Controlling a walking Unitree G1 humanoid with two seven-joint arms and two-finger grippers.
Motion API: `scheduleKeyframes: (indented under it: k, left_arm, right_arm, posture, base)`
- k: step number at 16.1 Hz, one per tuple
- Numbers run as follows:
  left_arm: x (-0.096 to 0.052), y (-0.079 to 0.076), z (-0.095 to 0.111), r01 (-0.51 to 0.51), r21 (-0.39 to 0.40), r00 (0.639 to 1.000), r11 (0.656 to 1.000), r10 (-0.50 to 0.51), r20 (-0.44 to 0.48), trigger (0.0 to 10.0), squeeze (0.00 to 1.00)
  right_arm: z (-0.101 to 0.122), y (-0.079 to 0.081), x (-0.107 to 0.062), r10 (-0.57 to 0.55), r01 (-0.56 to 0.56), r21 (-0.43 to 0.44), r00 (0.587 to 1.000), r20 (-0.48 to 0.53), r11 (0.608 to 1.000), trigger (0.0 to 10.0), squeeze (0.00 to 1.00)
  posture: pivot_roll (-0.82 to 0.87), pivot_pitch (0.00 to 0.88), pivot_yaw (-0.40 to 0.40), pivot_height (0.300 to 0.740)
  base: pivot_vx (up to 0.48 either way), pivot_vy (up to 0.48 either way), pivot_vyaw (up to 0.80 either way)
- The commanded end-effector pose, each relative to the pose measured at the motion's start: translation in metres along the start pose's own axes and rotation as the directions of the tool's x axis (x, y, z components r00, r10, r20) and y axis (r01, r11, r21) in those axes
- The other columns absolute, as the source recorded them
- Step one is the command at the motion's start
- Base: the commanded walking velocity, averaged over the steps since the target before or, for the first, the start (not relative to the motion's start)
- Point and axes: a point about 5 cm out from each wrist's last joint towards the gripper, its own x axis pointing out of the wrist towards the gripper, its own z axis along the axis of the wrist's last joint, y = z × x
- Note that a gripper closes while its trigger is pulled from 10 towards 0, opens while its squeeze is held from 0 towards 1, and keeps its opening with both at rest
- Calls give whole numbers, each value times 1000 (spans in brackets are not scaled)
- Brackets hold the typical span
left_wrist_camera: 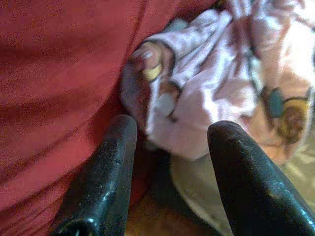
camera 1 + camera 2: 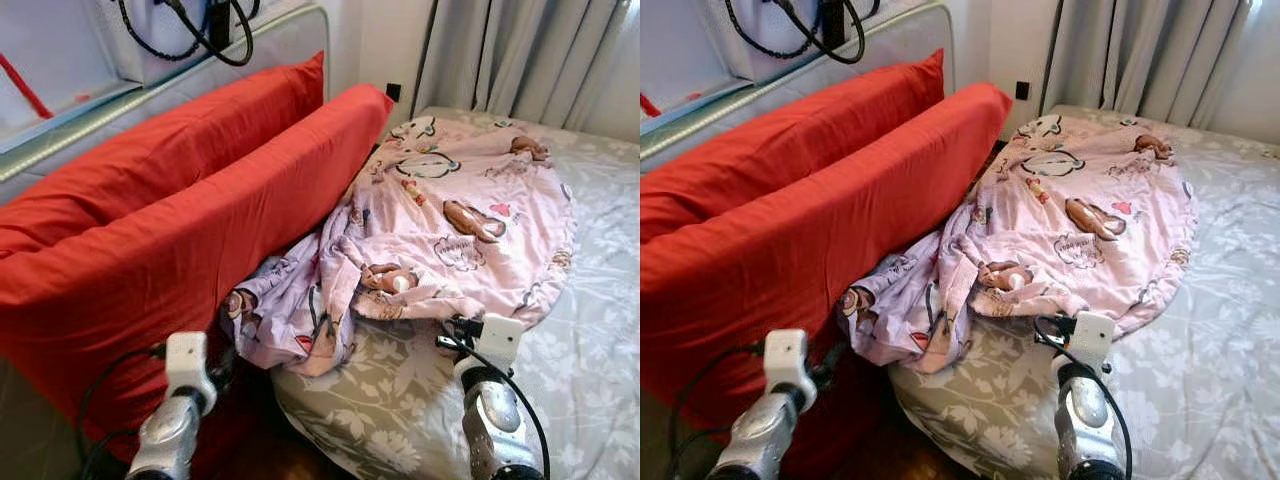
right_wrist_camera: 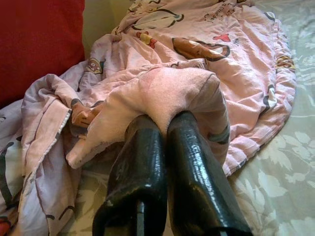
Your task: Clean up the room
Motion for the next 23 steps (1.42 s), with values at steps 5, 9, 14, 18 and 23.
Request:
scheduleKeyframes:
  k: [5, 9, 14, 18, 23]
  left_arm:
    - [-11, 3, -30, -42, -28, 990, 999, 38, -132, 10000, 0]
    - [-15, 3, -38, -48, -29, 987, 998, 42, -156, 10000, 0]
    - [-28, 10, -56, -86, -28, 972, 996, 78, -223, 10000, 0]
    - [-32, 11, -61, -90, -26, 969, 996, 81, -234, 10000, 0]
    - [-32, 13, -61, -91, -21, 969, 996, 83, -233, 10000, 0]
  right_arm:
    - [-3, 1, -2, 2, -2, -1, 1000, -12, 1000, 10000, 0]
    - [-5, 1, -3, 2, -2, -1, 1000, -23, 1000, 10000, 0]
    - [-6, 1, -3, -2, 2, 3, 1000, -28, 1000, 10000, 0]
    - [-7, 0, -4, -5, 5, -1, 999, -33, 1000, 10000, 0]
    - [-4, 0, -3, -12, 12, -4, 1000, -17, 1000, 10000, 0]
  posture:
    - [33, 56, 13, 740]
    - [41, 59, 11, 740]
    - [37, 63, 14, 740]
    - [36, 65, 13, 740]
    - [38, 64, 14, 740]
  base:
    - [0, 0, 0]
    - [0, 0, 0]
    - [0, 0, 0]
    - [0, 0, 0]
    - [0, 0, 0]
